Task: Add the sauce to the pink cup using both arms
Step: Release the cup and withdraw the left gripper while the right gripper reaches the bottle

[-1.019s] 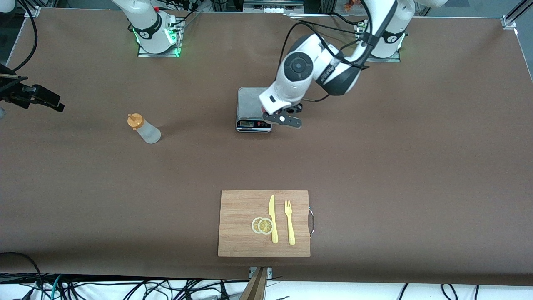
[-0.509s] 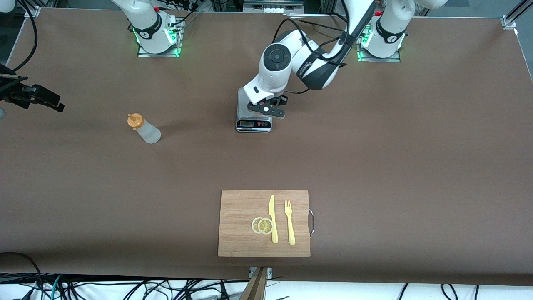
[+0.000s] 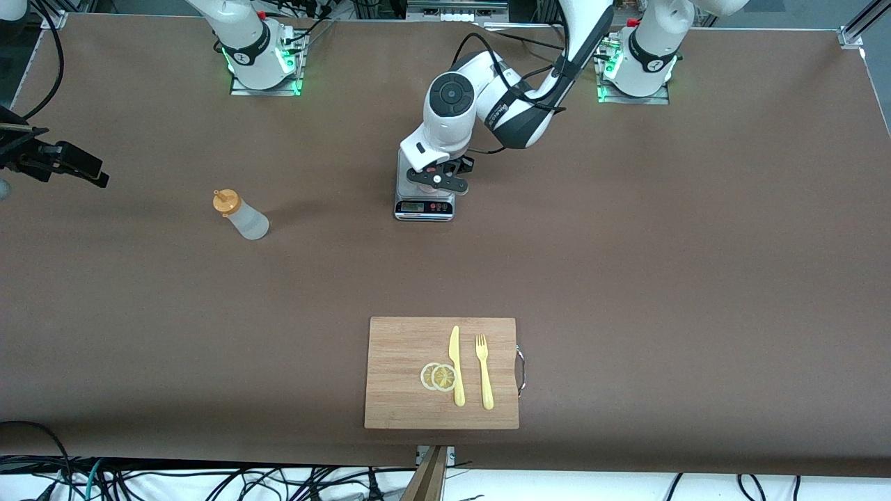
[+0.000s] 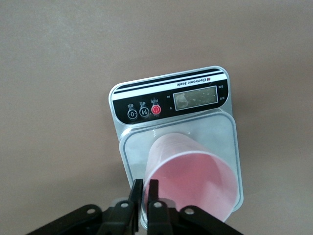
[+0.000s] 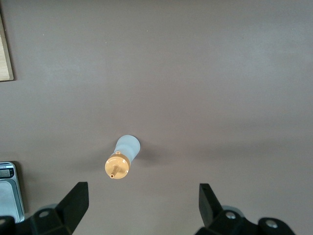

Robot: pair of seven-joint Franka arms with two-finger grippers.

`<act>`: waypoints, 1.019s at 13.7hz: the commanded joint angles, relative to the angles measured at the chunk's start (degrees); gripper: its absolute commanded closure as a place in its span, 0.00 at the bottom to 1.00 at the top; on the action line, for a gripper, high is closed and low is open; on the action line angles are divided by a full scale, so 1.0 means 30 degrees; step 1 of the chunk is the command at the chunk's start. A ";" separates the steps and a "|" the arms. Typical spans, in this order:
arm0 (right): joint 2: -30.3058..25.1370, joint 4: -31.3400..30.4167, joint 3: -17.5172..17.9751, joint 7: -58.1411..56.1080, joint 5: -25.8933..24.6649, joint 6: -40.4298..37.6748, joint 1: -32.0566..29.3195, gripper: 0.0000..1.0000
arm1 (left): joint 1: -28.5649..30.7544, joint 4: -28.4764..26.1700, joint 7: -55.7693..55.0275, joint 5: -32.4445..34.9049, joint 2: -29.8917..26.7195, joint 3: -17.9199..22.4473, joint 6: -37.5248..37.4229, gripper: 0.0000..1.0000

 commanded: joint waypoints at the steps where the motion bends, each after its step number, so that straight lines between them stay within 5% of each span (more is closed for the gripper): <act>1: 0.0513 -0.0225 0.0170 -0.0804 0.0171 -0.0044 0.0184 0.00 | -0.0241 -0.0133 -0.0643 -0.0251 -0.0275 0.0266 0.0170 0.02; 5: 0.2035 -0.0313 0.0199 -0.7765 0.0929 0.0132 -0.0076 0.00 | 0.0051 0.0334 -0.0616 -0.1591 -0.1590 0.0673 -0.1434 0.00; 10: 0.4526 -0.0430 0.0170 -1.8688 0.4910 0.0132 -0.2006 0.00 | 0.0958 0.3170 -0.0411 -0.0929 -0.3994 0.3484 -0.6323 0.00; 14: 0.5844 -0.1892 -0.0035 -2.7393 0.8804 0.0220 -0.3531 0.00 | 0.4667 0.5401 0.2824 -0.0399 -0.5049 0.4866 -1.0371 0.00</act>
